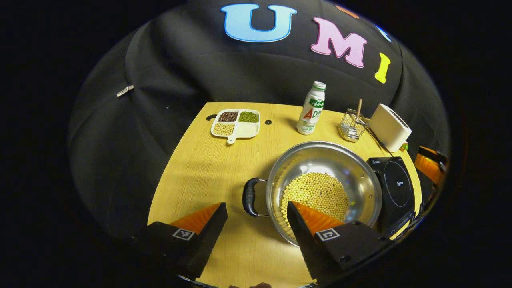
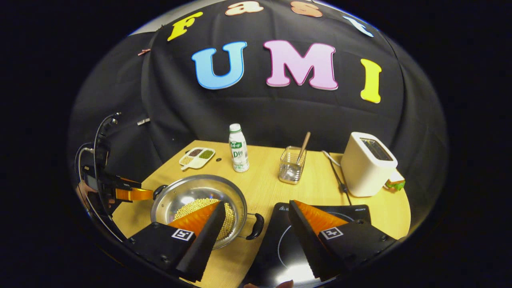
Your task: First push the handle of the pot to place it horizontally, then grasp the pot with both hands and set it on the induction cooktop.
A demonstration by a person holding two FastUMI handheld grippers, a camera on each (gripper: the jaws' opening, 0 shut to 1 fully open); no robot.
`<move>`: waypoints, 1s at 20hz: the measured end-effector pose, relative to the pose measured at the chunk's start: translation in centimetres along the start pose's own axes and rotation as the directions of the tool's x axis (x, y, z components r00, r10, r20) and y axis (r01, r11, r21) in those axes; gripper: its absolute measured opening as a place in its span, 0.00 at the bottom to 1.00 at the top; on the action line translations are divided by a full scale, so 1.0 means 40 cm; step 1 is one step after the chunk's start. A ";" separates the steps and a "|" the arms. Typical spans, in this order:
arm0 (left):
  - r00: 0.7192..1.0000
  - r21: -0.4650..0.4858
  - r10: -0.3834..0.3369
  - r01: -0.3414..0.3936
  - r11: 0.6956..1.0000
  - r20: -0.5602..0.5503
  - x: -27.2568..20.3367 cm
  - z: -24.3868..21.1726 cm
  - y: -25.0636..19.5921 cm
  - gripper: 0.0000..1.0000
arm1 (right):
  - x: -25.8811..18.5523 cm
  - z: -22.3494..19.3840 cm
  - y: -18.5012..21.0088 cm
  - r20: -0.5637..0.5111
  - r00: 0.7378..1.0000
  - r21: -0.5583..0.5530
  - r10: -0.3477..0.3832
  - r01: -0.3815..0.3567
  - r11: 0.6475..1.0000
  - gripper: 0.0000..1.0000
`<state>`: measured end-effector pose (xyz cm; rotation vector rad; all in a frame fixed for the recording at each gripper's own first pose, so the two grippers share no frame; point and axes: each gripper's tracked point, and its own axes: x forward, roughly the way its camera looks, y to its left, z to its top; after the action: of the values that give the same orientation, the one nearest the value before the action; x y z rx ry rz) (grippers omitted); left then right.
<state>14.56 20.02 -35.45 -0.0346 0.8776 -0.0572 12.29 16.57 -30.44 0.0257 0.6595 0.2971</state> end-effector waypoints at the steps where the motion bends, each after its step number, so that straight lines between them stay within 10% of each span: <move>1: 1.000 0.008 -0.006 0.006 1.000 -0.005 0.022 -0.001 0.004 0.94 | 0.027 -0.031 0.003 -0.035 0.999 0.018 0.005 -0.004 1.000 0.99; 11: 0.997 0.042 -0.040 0.043 0.998 -0.069 0.190 -0.003 0.001 0.90 | 0.187 -0.155 0.035 -0.182 0.983 0.113 0.040 -0.019 0.993 0.86; 15: 0.994 0.034 -0.053 0.056 0.998 -0.100 0.211 -0.016 -0.016 0.71 | 0.212 -0.219 0.031 -0.273 0.962 0.113 0.026 0.005 0.994 0.86; 20: 0.992 0.046 -0.061 0.067 0.997 -0.115 0.208 -0.026 0.002 0.66 | 0.239 -0.230 0.030 -0.294 0.956 0.115 0.015 0.020 0.993 0.66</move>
<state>19.08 19.55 -42.50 -0.0125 0.9883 -0.1422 13.54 19.75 -43.30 0.0941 0.9728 0.2619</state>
